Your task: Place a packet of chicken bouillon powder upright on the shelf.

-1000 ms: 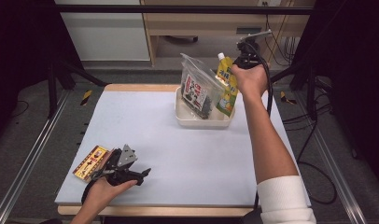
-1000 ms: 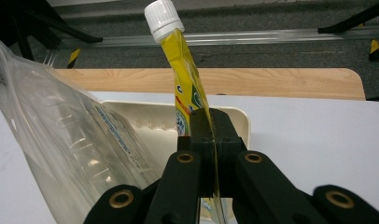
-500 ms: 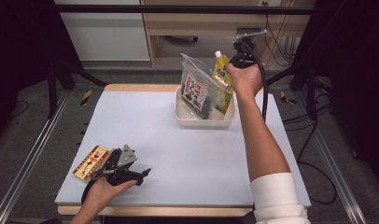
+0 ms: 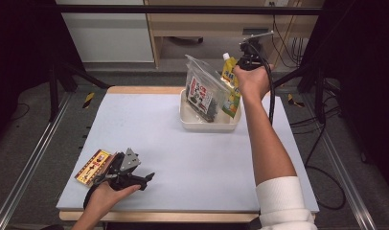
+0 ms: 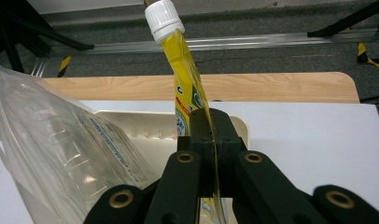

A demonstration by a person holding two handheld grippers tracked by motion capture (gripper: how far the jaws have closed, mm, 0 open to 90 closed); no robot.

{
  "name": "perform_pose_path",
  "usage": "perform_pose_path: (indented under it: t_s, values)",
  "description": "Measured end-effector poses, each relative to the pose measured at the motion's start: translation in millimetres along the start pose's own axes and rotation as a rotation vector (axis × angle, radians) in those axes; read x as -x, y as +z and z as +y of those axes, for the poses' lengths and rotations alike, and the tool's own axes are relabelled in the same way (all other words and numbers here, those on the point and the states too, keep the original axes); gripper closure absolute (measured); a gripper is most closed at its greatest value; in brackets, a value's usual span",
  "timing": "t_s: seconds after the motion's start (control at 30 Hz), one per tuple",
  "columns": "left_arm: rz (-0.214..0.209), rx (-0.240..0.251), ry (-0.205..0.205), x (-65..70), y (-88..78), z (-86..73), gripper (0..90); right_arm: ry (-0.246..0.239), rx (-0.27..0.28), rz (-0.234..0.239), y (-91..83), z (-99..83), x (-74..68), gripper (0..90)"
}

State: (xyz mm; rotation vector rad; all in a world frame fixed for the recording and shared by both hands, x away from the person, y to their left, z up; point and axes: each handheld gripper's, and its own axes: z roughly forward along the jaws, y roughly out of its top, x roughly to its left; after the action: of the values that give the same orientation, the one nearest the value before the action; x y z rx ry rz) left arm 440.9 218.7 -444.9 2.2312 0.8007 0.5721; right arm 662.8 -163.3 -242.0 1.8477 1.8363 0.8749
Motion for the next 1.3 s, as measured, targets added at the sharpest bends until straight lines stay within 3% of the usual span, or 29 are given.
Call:
perform_pose_path:
  t_s: [0.3,0.5,0.63,1.13,1.3]
  values:
    - [-0.001,-0.005,0.005,0.6,0.4,0.0,11.3,-0.008,-0.017,0.001,10.5,0.1,-6.6,89.8]
    - [-0.004,-0.005,0.006,0.5,0.5,-0.1,11.3,0.008,-0.011,0.023,16.7,-2.0,-10.1,89.9]
    - [-0.005,-0.010,0.011,0.4,0.5,-0.1,11.3,0.046,-0.004,0.041,22.8,-6.1,-6.1,90.0]
    - [-0.006,-0.013,0.011,0.9,2.0,-0.4,11.3,0.074,0.112,0.062,35.3,-21.4,1.7,90.0]
    - [-0.004,-0.013,0.010,0.8,2.1,-0.6,11.2,0.057,0.133,0.073,35.1,-21.7,-0.2,90.0]
